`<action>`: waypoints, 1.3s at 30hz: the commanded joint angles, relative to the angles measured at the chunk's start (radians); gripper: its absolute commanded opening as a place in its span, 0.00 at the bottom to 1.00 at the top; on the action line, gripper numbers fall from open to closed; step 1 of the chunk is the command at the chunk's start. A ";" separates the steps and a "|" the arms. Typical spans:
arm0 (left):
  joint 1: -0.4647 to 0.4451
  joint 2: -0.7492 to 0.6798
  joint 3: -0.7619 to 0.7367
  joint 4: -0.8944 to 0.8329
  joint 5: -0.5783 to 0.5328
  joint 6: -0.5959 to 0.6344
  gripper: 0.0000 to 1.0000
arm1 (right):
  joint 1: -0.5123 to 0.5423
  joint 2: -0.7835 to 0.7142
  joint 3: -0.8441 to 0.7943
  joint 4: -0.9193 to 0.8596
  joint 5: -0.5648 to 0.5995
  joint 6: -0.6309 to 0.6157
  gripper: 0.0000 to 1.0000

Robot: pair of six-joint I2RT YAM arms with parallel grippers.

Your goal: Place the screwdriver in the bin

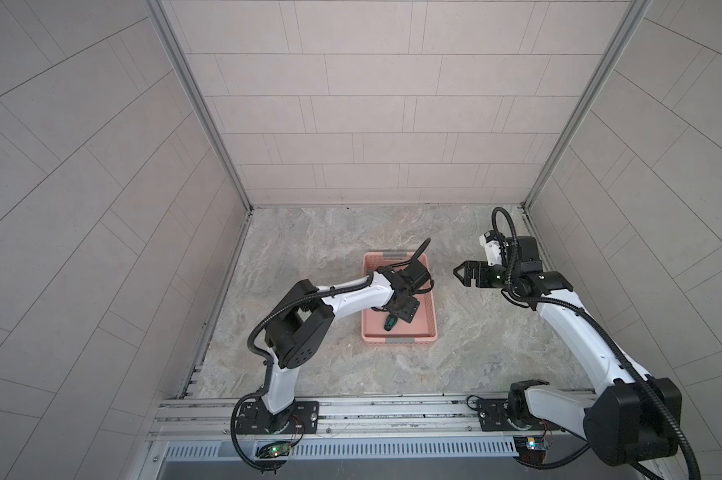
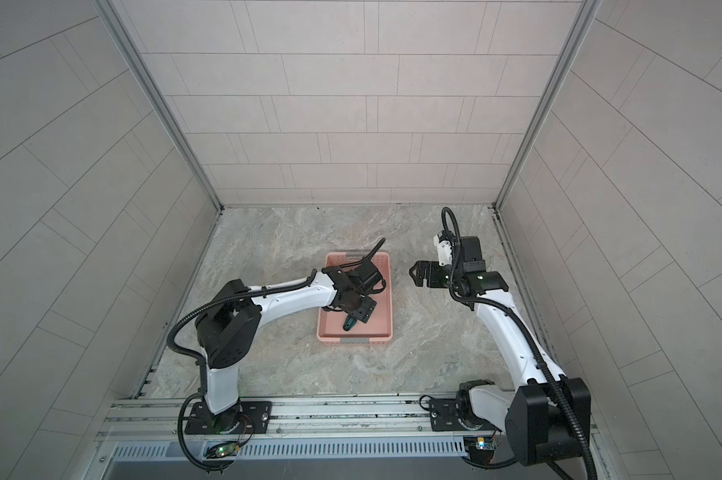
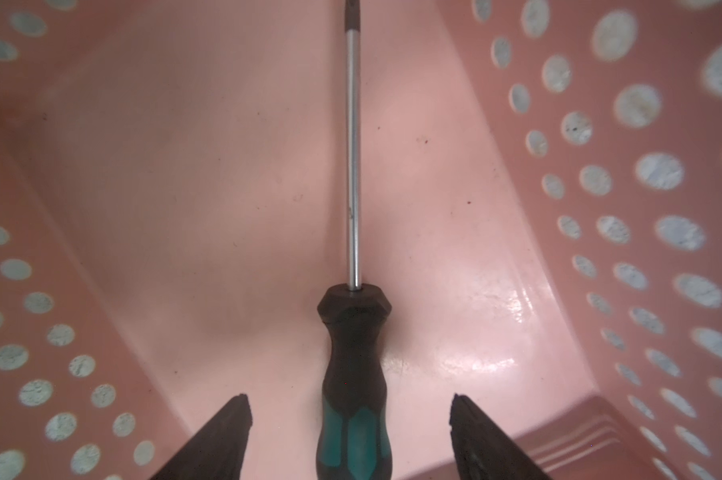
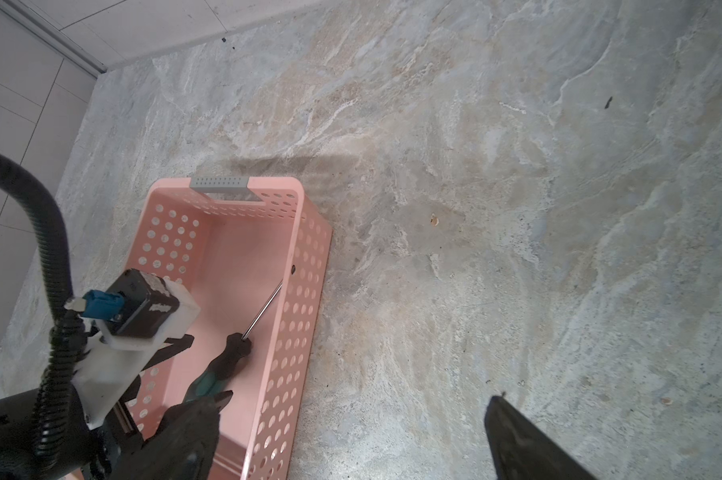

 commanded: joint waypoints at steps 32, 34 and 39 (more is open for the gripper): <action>0.657 -0.698 -0.871 1.047 -0.379 0.409 1.00 | -0.012 -0.239 -0.468 0.717 0.682 -0.197 1.00; 0.681 -0.693 -0.913 1.101 -0.349 0.390 1.00 | -0.013 -0.170 -0.479 0.758 0.676 -0.200 1.00; 0.733 -0.616 -0.945 1.168 -0.251 0.385 1.00 | -0.015 -0.026 -0.519 0.915 0.694 -0.234 1.00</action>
